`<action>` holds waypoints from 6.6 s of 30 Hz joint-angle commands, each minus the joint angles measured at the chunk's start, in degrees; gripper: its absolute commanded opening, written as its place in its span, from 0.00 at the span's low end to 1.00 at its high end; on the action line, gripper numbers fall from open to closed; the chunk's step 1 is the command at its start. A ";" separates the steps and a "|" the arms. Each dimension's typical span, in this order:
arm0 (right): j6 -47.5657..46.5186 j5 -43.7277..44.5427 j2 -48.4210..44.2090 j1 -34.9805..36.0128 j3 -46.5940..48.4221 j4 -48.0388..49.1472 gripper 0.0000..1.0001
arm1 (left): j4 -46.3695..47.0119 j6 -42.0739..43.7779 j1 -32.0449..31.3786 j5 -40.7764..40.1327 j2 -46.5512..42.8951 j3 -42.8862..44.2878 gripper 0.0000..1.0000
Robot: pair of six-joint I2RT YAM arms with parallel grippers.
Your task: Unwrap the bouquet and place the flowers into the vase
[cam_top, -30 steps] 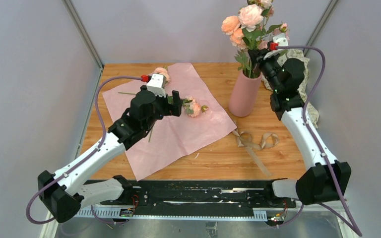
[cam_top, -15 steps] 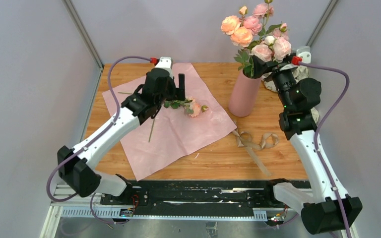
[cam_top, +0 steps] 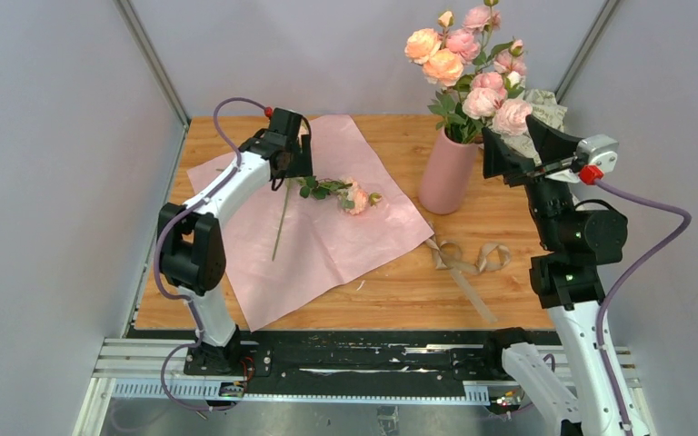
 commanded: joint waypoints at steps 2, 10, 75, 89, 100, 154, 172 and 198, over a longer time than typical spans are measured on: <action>0.63 -2.71 -0.14 -0.62 0.18 -0.93 0.82 | 1.75 1.30 0.38 -1.14 3.80 3.11 0.78; 2.08 -5.44 3.39 -0.52 0.05 1.05 0.82 | 0.81 -0.16 0.61 -0.70 7.98 5.92 0.78; 2.31 -8.08 8.18 1.93 -3.51 2.71 0.75 | -26.10 87.38 4.68 34.31 36.67 33.61 0.04; 2.87 -9.02 9.34 1.92 -4.42 3.46 0.75 | -25.55 82.14 3.45 34.21 29.89 38.31 0.00; 4.84 -10.02 8.82 2.46 -4.66 4.11 0.74 | -11.56 65.59 1.69 38.19 10.80 33.14 0.00; -10.53 0.98 33.62 36.84 15.30 0.08 0.63 | 49.56 12.18 -10.79 50.96 -35.51 -17.98 0.00; -10.58 1.95 33.46 36.82 14.27 0.20 0.00 | 48.66 12.64 -10.79 52.47 -37.42 -20.70 0.03; -8.57 2.20 29.28 30.10 13.55 -4.56 0.00 | 22.10 15.30 -10.79 22.47 -41.16 -24.60 0.80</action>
